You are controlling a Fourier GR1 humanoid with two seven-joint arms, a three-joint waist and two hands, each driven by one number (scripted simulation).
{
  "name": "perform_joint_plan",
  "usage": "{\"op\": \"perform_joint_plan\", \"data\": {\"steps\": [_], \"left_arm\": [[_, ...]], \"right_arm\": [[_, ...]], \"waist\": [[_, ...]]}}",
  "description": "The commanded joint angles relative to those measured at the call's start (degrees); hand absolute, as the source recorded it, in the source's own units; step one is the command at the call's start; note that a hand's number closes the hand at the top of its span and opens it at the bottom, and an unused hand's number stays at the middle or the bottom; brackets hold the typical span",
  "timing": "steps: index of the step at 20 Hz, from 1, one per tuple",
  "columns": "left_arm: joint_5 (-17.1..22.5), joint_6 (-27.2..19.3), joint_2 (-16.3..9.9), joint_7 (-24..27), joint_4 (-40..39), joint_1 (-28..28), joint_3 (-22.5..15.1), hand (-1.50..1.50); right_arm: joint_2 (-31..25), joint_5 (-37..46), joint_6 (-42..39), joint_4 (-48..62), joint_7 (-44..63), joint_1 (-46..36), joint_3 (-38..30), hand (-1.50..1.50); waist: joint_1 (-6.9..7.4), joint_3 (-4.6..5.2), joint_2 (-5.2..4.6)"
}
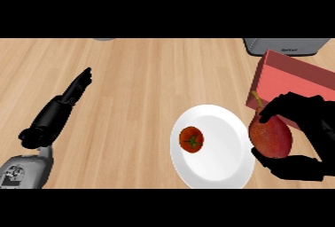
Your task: Pick the pear from the plate and place it in the cardboard box
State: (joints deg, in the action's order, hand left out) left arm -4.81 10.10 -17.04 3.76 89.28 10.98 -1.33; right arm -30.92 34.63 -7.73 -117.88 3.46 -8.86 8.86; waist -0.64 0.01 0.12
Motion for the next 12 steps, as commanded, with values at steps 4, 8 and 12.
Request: {"op": "perform_joint_plan", "data": {"steps": [4,8,12], "left_arm": [[1.6,2.1,-1.3,-1.8,-1.4,3.7,2.3,0.00],[-1.5,0.4,1.5,-0.6,0.4,1.4,-1.0,0.00],[-0.4,1.5,0.7,0.7,-0.3,0.7,0.7,0.00]], "right_arm": [[-1.3,-8.8,-2.8,9.8,5.3,-8.7,-15.9,1.50],[-5.4,-10.9,-4.1,24.9,-0.5,-15.0,-21.7,1.50],[-11.2,-5.3,-4.3,36.4,-7.3,-19.5,-21.5,1.50]], "waist": [[0.69,-0.01,-0.22],[1.32,-0.04,-0.37],[1.80,-0.03,-0.50]]}}
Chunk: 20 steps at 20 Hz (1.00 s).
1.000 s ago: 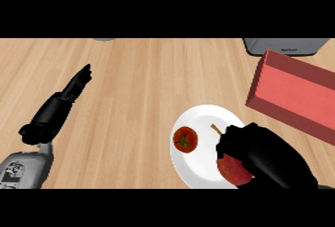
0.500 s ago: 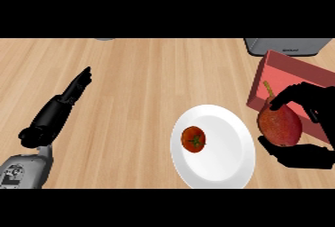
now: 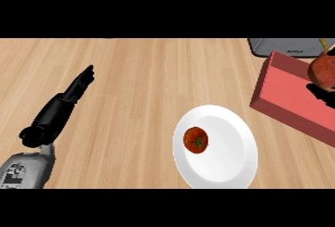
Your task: Pick the pear from the plate and place it in the cardboard box
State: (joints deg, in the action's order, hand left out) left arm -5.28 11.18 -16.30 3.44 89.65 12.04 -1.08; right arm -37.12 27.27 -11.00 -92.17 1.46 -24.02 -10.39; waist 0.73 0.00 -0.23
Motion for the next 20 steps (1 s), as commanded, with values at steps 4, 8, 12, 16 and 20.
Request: {"op": "perform_joint_plan", "data": {"steps": [4,8,12,16,20], "left_arm": [[-1.3,0.0,0.6,3.1,-2.8,0.3,0.0,0.00],[0.5,1.4,0.5,-1.4,-1.1,3.0,0.5,0.00],[0.0,1.1,0.8,-0.5,-2.4,3.8,0.9,0.00],[-0.5,1.4,0.9,-1.4,1.3,1.3,-0.2,0.00],[-1.4,1.0,1.5,0.7,-3.5,1.7,0.4,0.00]], "right_arm": [[-8.1,4.7,-6.5,19.4,-7.1,-6.2,1.8,1.50],[-11.0,6.0,-11.5,30.8,-13.2,-8.1,3.9,1.50],[-13.0,10.7,-12.4,42.4,-20.6,-12.8,7.2,1.50],[-14.8,15.5,-14.2,51.3,-23.7,-15.7,10.2,1.50],[-14.0,15.6,-14.8,55.6,-37.3,-15.1,11.8,-1.50]], "waist": [[0.55,0.02,-0.26],[1.03,-0.04,-0.32],[1.43,-0.06,-0.49],[1.85,-0.07,-0.43],[0.76,-0.08,-0.39]]}}
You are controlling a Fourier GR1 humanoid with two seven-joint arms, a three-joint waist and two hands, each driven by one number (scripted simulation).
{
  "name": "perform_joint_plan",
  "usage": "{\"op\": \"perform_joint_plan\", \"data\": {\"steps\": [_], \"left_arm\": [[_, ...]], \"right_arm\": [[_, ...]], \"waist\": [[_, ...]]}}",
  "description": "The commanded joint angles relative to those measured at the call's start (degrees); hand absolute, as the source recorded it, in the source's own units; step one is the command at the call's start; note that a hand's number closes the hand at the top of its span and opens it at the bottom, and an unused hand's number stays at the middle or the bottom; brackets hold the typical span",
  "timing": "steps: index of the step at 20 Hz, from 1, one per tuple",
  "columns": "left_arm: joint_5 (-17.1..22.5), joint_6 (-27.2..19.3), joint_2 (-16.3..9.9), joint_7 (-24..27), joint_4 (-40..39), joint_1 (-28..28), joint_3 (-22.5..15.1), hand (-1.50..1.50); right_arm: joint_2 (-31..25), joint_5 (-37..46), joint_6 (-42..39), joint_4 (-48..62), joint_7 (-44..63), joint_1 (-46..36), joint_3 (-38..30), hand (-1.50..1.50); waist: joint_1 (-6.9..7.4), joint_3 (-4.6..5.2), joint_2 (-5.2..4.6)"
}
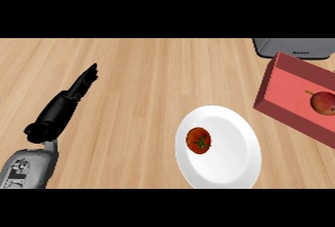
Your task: Pick the pear from the plate and place it in the cardboard box
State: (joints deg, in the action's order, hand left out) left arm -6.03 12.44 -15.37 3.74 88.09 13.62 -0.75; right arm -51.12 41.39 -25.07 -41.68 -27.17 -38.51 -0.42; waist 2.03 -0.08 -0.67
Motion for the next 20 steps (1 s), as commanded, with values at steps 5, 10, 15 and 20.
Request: {"op": "perform_joint_plan", "data": {"steps": [5,10,15,20], "left_arm": [[-0.3,-0.2,0.3,-1.1,-0.1,1.8,0.5,0.00],[-0.8,-1.0,0.4,1.3,-0.4,-1.2,0.7,0.00],[-1.1,-0.8,1.5,0.4,1.2,-1.7,-0.9,0.00],[-0.2,0.8,1.1,1.8,0.0,-1.7,-0.4,0.00]], "right_arm": [[2.2,-4.8,0.6,11.2,-16.5,-4.3,-4.9,-1.50],[6.0,-23.2,-9.4,17.8,-12.9,-7.8,-20.1,-1.50],[2.3,-31.2,-13.0,27.1,0.0,-13.4,-28.5,-1.50],[-1.2,-33.9,-10.8,31.5,1.5,-13.4,-32.2,-1.50]], "waist": [[-0.35,-0.10,0.06],[-0.92,-0.17,0.28],[0.14,-0.09,0.01],[0.65,-0.18,-0.54]]}}
